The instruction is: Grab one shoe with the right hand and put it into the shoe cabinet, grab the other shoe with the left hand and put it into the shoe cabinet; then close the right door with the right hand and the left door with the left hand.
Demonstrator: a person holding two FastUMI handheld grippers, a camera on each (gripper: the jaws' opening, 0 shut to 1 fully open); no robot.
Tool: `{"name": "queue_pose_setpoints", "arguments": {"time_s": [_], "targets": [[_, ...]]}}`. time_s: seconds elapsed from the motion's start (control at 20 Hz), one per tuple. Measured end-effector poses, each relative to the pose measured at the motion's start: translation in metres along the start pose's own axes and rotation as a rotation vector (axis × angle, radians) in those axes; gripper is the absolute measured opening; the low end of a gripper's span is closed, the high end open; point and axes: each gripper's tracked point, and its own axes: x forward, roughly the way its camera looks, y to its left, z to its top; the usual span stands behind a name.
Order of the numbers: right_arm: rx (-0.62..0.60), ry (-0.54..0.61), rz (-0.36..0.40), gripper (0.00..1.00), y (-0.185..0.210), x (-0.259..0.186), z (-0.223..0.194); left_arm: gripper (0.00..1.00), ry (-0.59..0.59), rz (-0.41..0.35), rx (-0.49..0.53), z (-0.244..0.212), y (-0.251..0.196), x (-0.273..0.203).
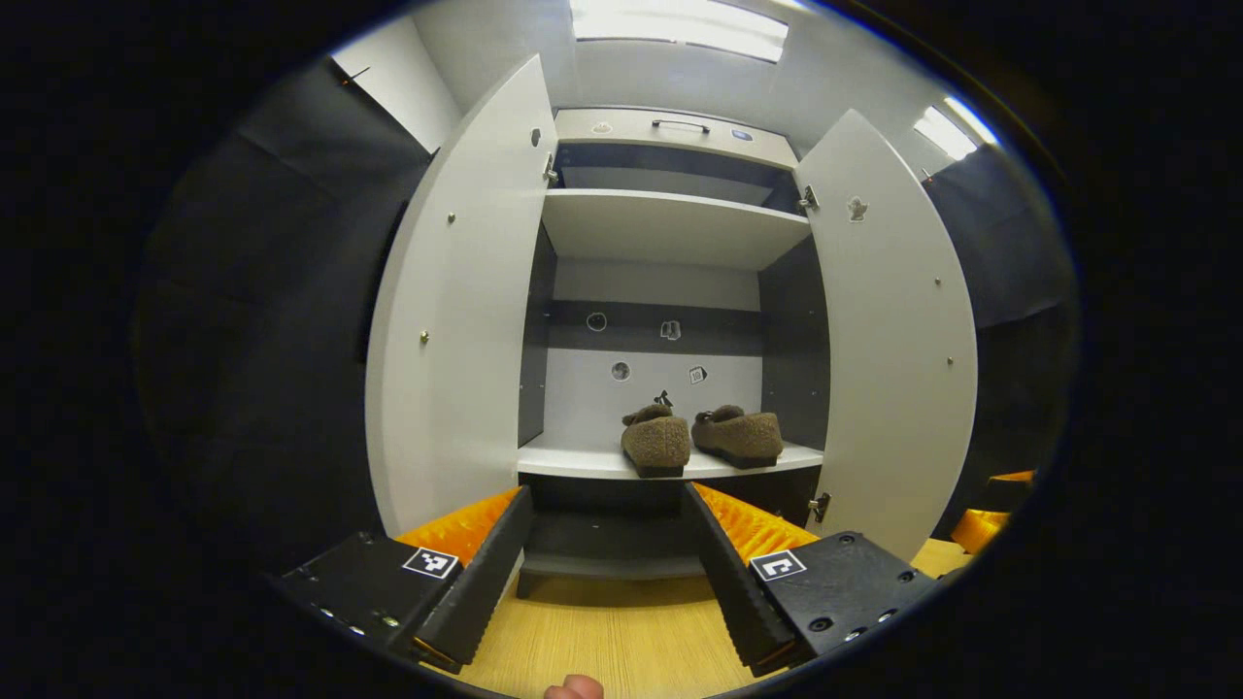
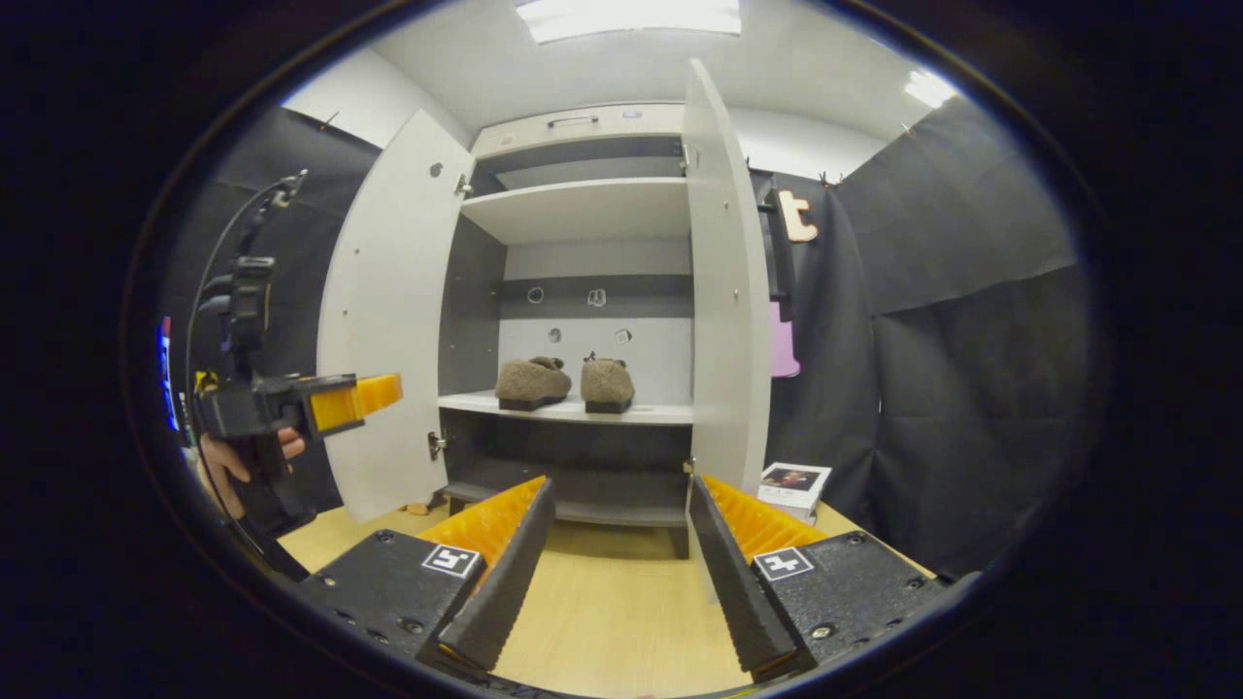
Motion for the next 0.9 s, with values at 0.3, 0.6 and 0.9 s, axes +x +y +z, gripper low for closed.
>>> {"name": "queue_pose_setpoints", "arguments": {"time_s": [0.3,0.6,0.9], "targets": [[0.023,0.034,-0.005,0.88,0.004,-0.005,-0.025,0.93,0.025,0.003,-0.006,-0.029,-0.016,-0.047],[0.062,0.042,-0.063,0.96,-0.017,-0.015,-0.032,0.95,0.096,0.012,-0.065,-0.06,-0.022,-0.079],[0.028,-0.076,-0.094,0.98,-0.063,-0.028,0.061,0.95,0.104,0.004,-0.037,-0.063,-0.021,-0.085]]}}
